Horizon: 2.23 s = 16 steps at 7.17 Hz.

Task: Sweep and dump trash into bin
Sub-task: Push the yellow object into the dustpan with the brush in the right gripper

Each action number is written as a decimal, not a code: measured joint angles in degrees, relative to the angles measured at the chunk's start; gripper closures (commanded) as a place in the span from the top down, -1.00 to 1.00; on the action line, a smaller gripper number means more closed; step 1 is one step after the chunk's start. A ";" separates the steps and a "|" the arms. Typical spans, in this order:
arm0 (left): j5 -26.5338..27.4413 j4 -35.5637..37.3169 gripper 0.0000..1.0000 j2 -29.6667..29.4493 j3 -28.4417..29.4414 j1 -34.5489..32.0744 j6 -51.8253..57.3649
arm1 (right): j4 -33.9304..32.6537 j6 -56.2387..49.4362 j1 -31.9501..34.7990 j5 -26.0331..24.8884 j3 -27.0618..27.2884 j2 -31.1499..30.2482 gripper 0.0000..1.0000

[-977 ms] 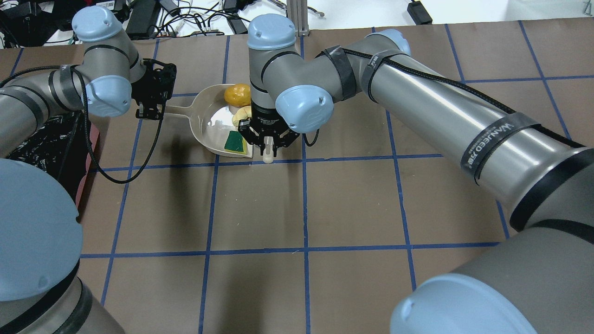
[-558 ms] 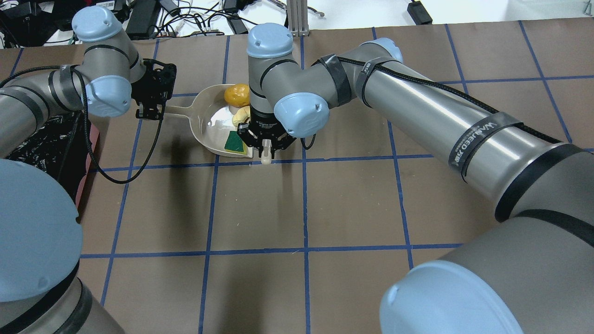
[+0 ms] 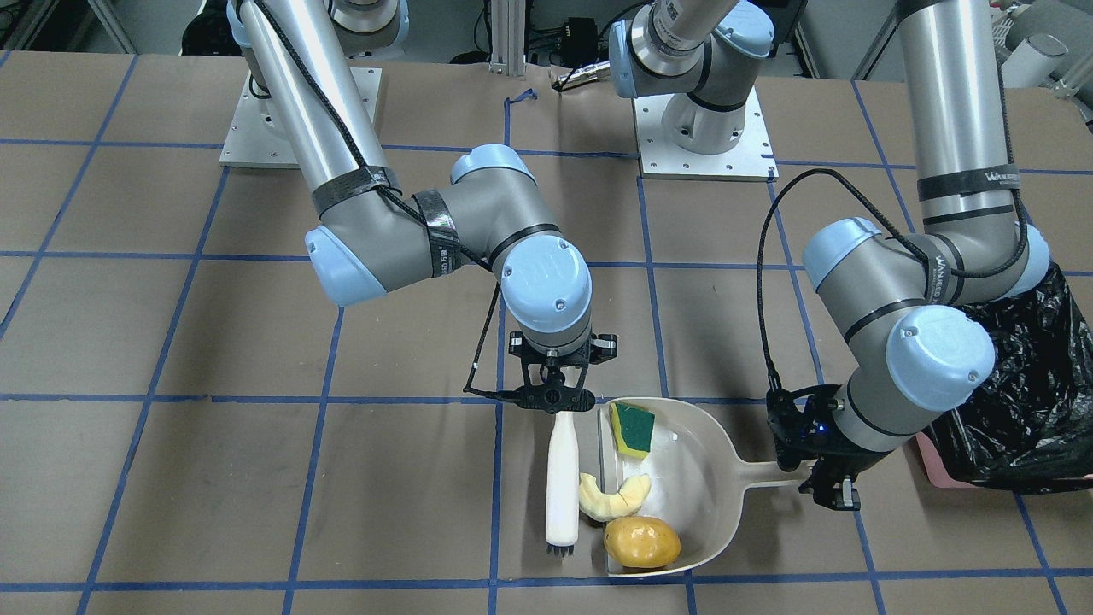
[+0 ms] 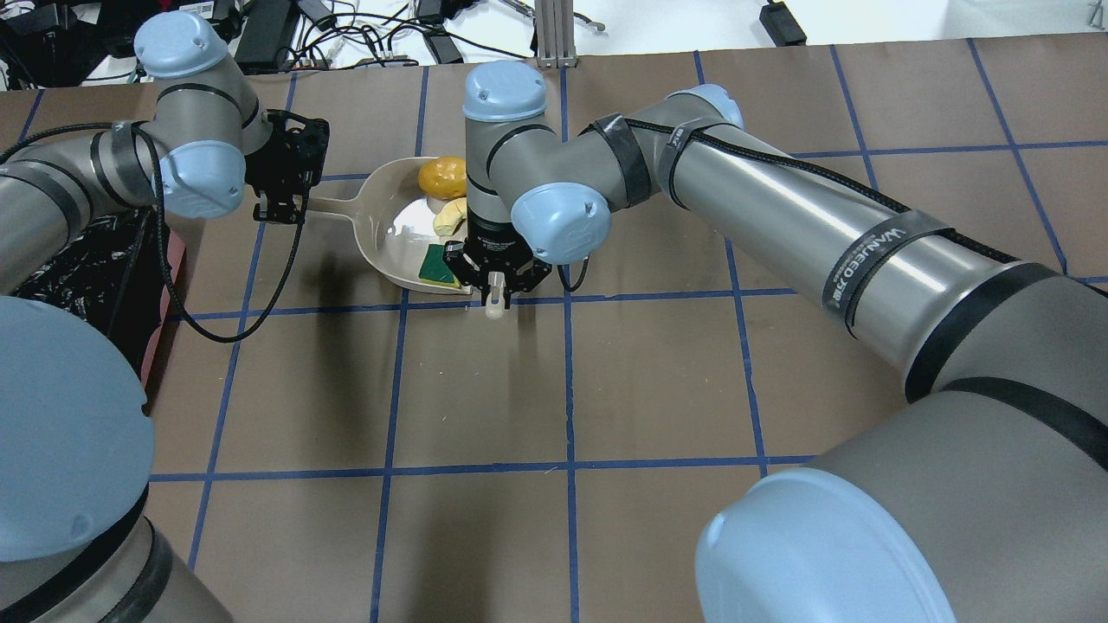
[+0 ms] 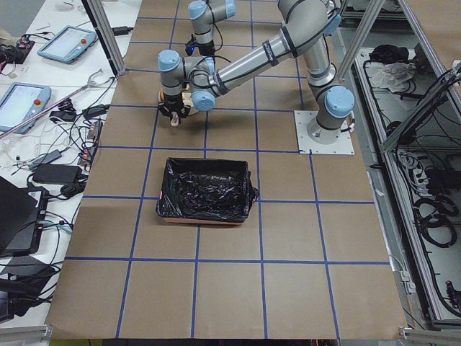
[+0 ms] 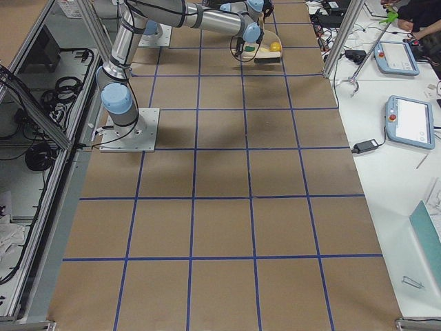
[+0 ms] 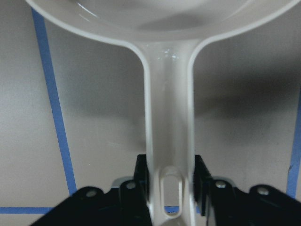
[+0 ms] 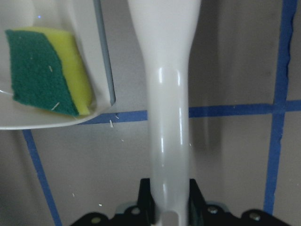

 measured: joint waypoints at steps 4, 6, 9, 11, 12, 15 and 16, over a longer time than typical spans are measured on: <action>0.00 0.00 -0.42 0.00 0.00 0.00 0.00 | -0.18 1.43 -0.13 0.11 1.00 0.20 -1.00; 0.00 0.00 -0.42 0.00 0.00 0.00 0.00 | -0.79 5.20 0.42 1.00 0.63 0.61 -1.00; 0.00 0.00 -0.42 0.00 0.00 0.00 0.00 | -2.45 8.73 1.43 3.20 0.02 0.99 -1.00; 0.00 0.00 -0.42 0.00 0.00 -0.02 -0.02 | -3.03 10.78 2.18 4.19 -1.83 1.88 -1.00; 0.00 0.00 -0.42 0.00 0.00 -0.05 -0.06 | -3.11 11.57 2.41 4.83 -2.60 2.31 -1.00; 0.00 0.00 -0.42 0.00 0.00 -0.11 -0.09 | -3.98 15.03 3.14 7.70 -3.26 2.73 -1.00; 0.00 0.00 -0.42 0.00 0.00 -0.15 -0.09 | -4.34 16.84 3.46 9.55 -3.29 2.75 -1.00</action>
